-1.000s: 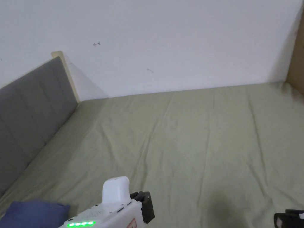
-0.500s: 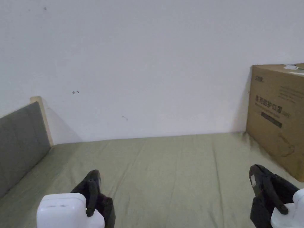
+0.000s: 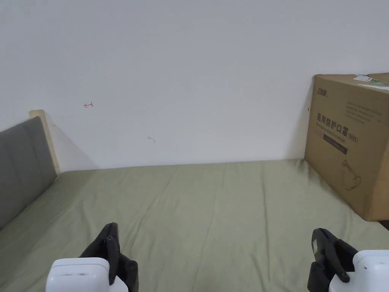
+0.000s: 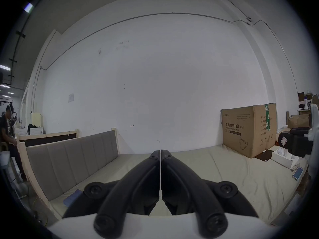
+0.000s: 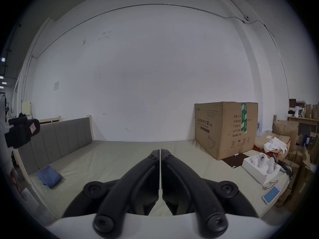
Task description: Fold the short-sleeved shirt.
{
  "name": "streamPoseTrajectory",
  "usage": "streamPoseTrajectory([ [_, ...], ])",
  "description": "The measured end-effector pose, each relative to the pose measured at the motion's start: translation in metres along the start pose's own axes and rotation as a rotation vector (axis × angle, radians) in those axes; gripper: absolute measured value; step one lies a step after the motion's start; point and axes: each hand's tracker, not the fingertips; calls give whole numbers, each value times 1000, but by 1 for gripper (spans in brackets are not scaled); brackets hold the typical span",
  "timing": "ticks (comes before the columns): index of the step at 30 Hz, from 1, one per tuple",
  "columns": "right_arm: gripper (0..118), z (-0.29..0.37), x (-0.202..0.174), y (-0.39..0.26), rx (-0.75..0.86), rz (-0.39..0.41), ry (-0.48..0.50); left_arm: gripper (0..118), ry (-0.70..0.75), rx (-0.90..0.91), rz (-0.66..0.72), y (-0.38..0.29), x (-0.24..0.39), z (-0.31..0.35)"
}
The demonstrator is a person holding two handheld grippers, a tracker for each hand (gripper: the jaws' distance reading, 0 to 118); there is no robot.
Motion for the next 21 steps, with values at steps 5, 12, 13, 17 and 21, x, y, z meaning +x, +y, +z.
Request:
streamPoseTrajectory([
  [5, 51, 0, 4, 10, -26, -30, 32, 22, -26, 6, 16, 6, -4, 3],
  [12, 118, 2, 3, 8, -30, -3, -21, 118, -51, -58, 65, 0, -1, -9],
  [13, 118, 1, 3, 7, -31, -4, -15, 118, -51, -63, 61, 0, 0, -11],
  [17, 118, 0, 4, 3, -45, -9, -24, 118, -66, -65, 52, -5, -4, -14],
  [21, 118, -2, 2, 3, -35, 15, -25, 118, -39, -64, 41, -6, -3, -11],
])
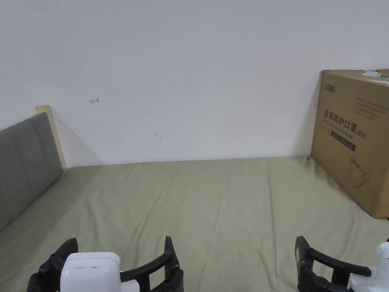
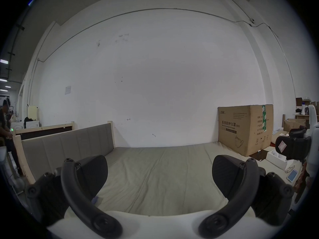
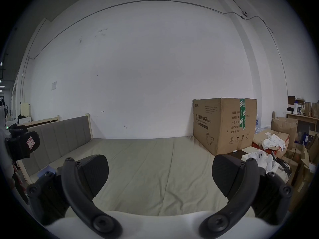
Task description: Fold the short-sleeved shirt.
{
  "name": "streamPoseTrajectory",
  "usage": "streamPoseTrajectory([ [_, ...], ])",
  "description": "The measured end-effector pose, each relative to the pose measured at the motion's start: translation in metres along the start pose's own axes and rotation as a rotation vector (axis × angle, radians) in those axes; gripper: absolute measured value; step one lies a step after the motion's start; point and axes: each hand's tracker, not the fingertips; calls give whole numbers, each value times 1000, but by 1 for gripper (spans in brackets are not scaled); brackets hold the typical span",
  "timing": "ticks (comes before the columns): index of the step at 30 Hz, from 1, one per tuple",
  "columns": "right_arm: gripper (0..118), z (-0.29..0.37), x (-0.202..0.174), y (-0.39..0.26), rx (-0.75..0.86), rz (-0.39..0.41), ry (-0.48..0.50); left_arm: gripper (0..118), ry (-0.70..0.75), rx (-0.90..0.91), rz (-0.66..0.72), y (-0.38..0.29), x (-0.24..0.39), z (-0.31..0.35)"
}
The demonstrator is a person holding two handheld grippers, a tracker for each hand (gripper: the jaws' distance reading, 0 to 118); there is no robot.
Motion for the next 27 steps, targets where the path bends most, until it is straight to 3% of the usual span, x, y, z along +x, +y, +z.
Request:
streamPoseTrajectory([
  [14, 118, -1, -19, 3, -11, 52, 25, 118, -114, -38, 79, -8, -10, 5],
  [22, 118, -2, -27, 1, -22, 88, 40, 118, 74, -110, -15, -12, 0, -1],
  [27, 118, -4, -30, 0, -31, 101, 44, 118, -42, -149, 102, -18, -8, -1],
])
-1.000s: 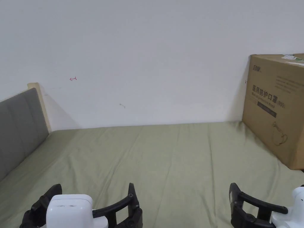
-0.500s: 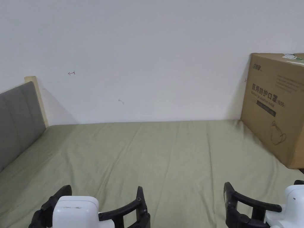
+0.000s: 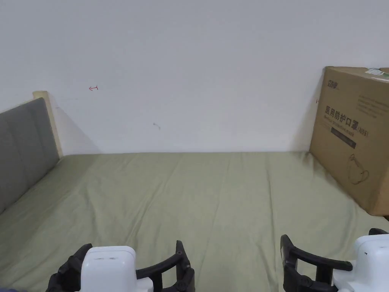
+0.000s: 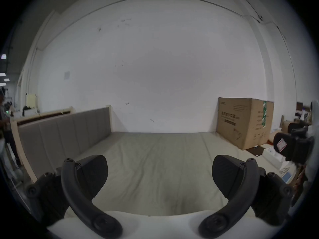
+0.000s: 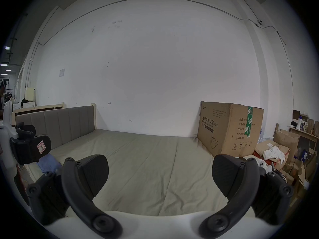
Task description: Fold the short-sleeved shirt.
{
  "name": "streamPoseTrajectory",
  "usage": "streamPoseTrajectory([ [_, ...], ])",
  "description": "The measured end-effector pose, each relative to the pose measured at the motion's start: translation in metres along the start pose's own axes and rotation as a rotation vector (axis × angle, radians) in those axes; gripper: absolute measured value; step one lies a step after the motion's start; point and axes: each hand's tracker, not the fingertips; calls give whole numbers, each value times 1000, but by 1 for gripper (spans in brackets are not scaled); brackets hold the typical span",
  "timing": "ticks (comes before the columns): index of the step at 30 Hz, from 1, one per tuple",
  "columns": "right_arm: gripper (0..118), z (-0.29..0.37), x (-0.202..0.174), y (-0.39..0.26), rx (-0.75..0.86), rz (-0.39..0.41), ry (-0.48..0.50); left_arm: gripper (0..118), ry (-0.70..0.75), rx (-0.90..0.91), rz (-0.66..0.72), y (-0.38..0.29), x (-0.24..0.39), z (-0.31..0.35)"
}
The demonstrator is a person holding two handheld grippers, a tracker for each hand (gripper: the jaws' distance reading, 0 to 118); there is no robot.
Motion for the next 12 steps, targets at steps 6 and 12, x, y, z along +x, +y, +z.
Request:
streamPoseTrajectory([
  [6, 118, -4, 0, -1, -24, 0, -3, 118, -6, -16, -4, 0, 0, -1],
  [12, 118, -6, 2, -1, -34, -19, -6, 118, -9, -3, 20, 1, 0, -2],
])
